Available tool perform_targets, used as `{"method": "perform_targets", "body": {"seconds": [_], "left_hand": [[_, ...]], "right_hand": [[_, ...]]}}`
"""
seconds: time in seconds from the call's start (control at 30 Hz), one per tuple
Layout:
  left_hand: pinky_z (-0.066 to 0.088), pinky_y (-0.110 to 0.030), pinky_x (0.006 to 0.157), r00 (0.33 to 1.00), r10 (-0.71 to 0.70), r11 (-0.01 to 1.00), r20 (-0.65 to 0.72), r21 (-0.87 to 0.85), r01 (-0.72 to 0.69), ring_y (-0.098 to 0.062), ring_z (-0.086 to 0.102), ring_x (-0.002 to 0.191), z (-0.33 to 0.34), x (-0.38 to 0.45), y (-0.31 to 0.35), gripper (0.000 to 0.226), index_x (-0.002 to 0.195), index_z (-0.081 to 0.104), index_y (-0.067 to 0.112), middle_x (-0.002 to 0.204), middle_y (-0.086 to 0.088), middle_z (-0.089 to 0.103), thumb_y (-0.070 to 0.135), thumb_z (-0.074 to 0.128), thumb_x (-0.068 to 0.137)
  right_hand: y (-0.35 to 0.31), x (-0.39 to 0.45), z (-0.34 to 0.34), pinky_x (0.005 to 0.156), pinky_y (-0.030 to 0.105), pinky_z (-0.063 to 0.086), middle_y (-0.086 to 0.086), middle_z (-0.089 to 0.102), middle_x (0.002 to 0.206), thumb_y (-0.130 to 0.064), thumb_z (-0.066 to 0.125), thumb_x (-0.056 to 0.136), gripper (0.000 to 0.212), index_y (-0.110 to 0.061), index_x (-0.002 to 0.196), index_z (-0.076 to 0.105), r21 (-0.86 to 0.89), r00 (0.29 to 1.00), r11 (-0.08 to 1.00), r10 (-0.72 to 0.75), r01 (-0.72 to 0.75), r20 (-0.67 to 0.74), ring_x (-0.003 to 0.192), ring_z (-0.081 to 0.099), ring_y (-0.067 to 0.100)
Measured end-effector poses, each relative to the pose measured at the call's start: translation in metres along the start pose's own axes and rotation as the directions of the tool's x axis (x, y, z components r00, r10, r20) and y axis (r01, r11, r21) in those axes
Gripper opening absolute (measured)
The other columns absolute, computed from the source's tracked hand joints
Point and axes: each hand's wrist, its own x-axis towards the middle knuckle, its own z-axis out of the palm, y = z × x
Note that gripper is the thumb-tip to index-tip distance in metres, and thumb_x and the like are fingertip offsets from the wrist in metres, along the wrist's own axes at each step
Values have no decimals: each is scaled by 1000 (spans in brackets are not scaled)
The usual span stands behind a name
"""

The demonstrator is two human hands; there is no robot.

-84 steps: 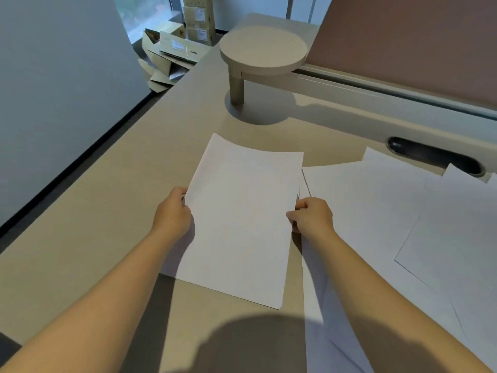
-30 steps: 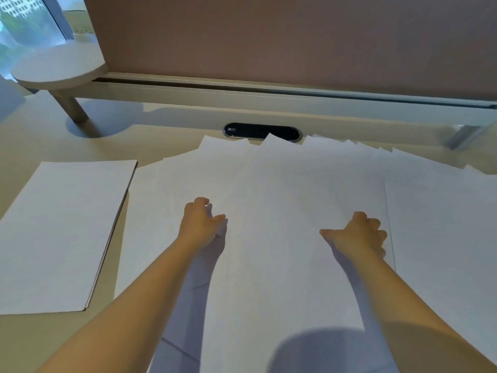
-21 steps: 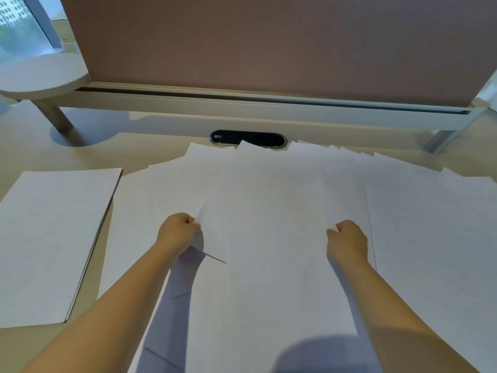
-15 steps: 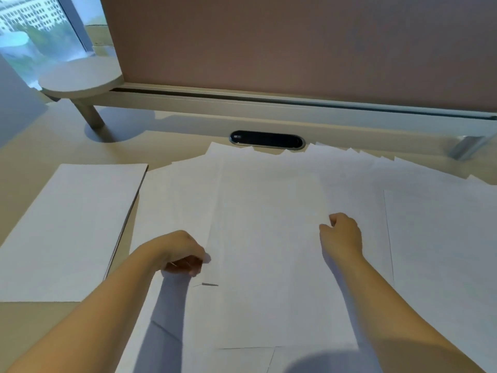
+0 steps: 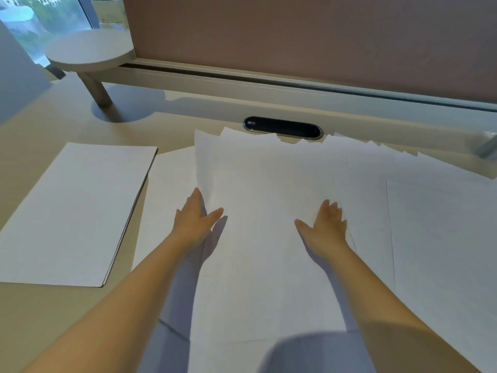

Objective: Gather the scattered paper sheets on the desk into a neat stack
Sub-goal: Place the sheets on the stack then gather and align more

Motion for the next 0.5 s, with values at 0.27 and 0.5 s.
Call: {"method": "perform_targets", "body": {"seconds": [0.27, 0.5], "left_hand": [[35, -32, 102, 977, -190, 935, -96, -321, 151, -25, 38, 134, -14, -13, 3, 64, 143, 26, 7, 147, -12, 37, 12, 59, 89], [40, -30, 88, 959, -278, 951, -48, -156, 268, -28, 49, 118, -8, -29, -3, 42, 129, 46, 5, 131, -11, 50, 12, 56, 89]], "right_hand": [[-7, -13, -7, 112, 35, 24, 6, 23, 153, -30, 44, 95, 58, -10, 145, 23, 191, 993, 981, -7, 29, -118, 141, 22, 23], [-19, -30, 3, 99, 38, 38, 12, 34, 135, -27, 53, 90, 52, -5, 132, 34, 47, 991, 996, 86, -82, -98, 123, 37, 31]]}}
